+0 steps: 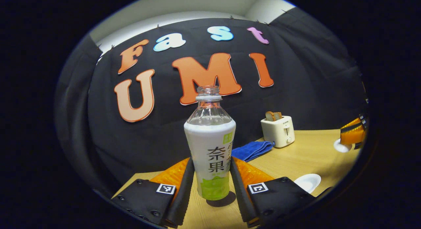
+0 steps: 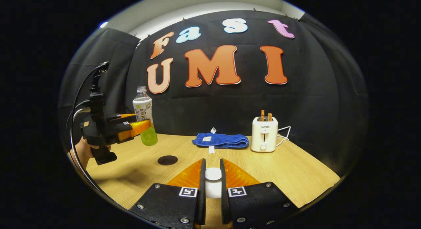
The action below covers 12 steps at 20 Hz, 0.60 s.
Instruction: Open the teacup lid with one hand, grasp the water bottle and pour water into the teacup with the other hand; after pouring, place the water bottle on the coaster and then close the teacup lid.
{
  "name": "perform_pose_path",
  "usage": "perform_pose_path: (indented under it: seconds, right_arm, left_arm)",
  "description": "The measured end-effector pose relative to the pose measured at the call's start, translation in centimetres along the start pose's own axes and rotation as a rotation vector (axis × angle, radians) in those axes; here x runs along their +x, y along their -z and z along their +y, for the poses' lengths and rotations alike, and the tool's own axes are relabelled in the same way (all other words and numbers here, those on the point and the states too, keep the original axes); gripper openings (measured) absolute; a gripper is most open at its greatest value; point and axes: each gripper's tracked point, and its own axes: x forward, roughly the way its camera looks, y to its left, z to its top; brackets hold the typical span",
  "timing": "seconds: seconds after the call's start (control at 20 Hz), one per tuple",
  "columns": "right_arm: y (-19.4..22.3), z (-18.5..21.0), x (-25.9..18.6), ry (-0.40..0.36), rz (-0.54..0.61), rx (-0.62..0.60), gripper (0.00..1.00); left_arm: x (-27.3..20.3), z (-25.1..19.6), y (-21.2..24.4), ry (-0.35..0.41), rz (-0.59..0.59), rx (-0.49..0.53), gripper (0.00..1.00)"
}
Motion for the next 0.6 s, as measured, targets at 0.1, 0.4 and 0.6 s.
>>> perform_pose_path:
  seconds: [0.1, 0.4, 0.6]
  right_arm:
    - [0.3, 1.0, 0.7, -0.016, 0.011, -0.003, 0.19]
    - [1.2, 2.6, 2.5, -0.05, 0.047, -0.019, 0.19]
    - [2.1, 2.8, 3.3, -0.058, 0.073, -0.028, 0.19]
  left_arm:
    - [0.5, 0.7, 0.9, -0.011, 0.02, -0.092, 0.63]
    - [3.1, 1.4, 3.8, -0.03, 0.076, -0.213, 0.65]
    - [4.7, 0.5, 6.8, -0.016, 0.136, -0.263, 0.66]
